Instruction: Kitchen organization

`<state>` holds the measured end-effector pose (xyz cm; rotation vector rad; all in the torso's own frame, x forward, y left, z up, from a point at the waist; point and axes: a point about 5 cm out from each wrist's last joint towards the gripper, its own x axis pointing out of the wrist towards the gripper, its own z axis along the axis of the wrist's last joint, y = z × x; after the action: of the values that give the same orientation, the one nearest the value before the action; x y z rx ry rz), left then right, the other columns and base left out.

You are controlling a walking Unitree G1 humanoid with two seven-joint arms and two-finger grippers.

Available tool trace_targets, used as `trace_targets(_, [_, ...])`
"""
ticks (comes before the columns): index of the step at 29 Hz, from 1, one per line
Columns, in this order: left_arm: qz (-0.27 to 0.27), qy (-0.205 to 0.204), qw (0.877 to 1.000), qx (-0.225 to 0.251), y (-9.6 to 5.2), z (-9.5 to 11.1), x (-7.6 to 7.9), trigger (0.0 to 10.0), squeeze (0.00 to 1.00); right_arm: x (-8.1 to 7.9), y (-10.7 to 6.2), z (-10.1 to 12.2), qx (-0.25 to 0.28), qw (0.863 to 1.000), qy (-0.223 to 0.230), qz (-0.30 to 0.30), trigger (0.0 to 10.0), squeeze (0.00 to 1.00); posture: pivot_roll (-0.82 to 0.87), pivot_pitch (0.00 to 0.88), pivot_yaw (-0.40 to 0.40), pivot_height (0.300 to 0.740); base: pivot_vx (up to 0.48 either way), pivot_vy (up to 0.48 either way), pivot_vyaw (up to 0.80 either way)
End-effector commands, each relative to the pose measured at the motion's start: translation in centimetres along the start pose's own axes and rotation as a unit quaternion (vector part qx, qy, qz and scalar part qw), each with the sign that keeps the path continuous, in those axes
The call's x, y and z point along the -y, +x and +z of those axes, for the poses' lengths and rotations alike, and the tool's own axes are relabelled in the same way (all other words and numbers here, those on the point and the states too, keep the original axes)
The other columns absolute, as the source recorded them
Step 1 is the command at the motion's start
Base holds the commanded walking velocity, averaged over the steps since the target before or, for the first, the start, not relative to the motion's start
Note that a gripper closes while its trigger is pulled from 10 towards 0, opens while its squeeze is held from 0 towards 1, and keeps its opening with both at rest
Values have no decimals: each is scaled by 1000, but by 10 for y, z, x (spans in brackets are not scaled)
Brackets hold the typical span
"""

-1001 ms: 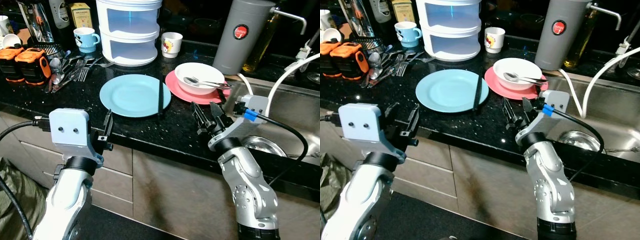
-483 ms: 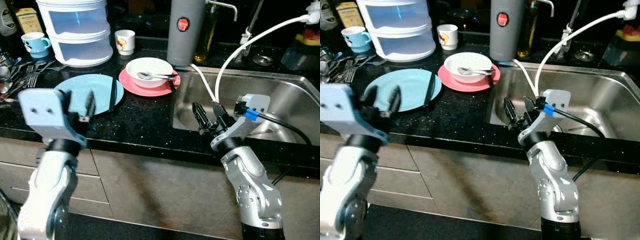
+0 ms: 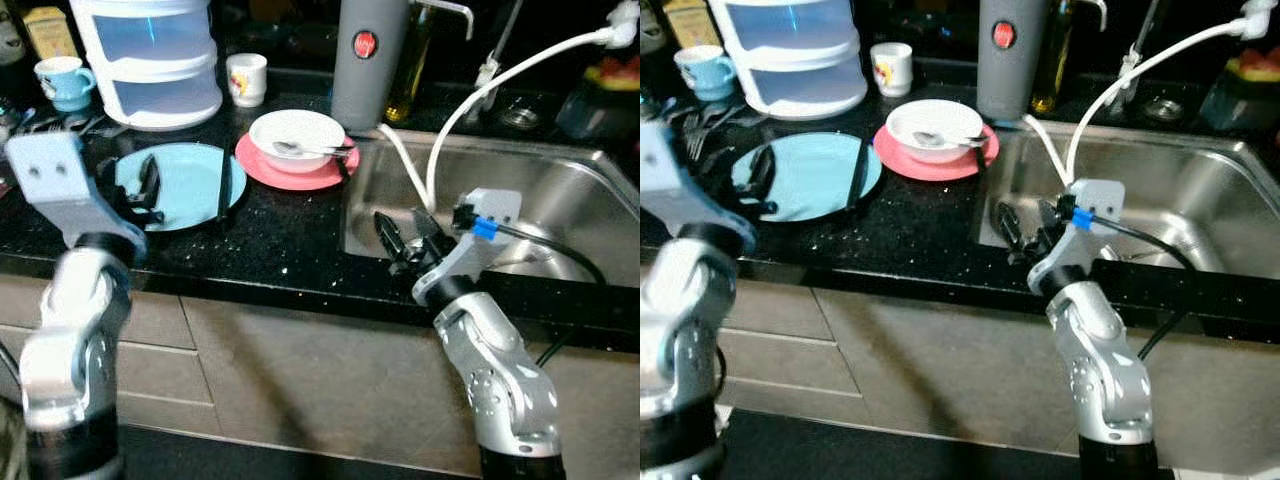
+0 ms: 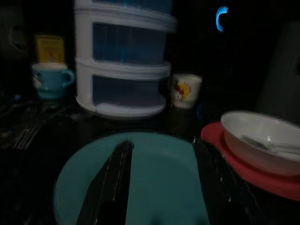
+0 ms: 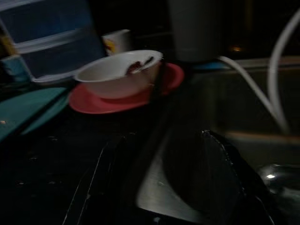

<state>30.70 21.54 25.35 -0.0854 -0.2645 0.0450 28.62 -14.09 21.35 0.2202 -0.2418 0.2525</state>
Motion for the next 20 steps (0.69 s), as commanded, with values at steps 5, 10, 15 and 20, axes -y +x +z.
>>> trace_targets(5, [-13,-8,1000,-16,20,0,-2,10000,0,0,-1,0,-15,1000,-5,3,10000,0,91,28,-49,740,0,0,-400])
trace_targets(10, [1,18,998,-64,34,-10,-10,10000,0,0,-4,1,-19,1000,-9,5,10000,0,73,40,-48,740,0,0,-160])
trace_targets(15, [20,15,996,-90,43,-17,-18,10000,0,1,-7,3,-25,1000,-16,8,10000,0,56,53,-53,740,0,0,0])
trace_targets(20, [43,14,990,-137,52,-21,-24,10000,0,3,-8,4,-31,999,-20,11,10000,0,51,62,-59,740,0,0,0])
